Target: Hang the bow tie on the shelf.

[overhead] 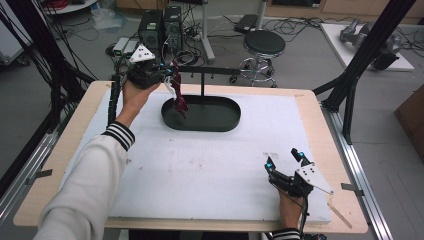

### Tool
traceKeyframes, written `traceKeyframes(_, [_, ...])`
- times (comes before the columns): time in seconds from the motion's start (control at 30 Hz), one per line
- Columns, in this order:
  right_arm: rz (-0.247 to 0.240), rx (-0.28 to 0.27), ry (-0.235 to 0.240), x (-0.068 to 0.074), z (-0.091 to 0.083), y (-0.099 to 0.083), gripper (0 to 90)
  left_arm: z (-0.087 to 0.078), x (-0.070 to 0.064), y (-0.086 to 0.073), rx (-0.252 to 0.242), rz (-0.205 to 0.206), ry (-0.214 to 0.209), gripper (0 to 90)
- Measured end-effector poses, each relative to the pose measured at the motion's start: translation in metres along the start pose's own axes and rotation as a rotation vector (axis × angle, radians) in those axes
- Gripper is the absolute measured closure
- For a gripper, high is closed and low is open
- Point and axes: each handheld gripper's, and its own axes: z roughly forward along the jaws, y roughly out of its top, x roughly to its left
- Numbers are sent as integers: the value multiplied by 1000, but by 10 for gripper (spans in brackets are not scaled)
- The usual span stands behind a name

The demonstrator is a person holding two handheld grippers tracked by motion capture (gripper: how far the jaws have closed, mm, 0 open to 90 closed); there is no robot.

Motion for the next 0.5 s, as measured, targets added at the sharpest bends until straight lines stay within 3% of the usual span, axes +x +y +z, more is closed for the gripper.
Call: traceKeyframes(0.5, [4,-3,4,0,0,0,102,10,15,-4,61,-16,69,842])
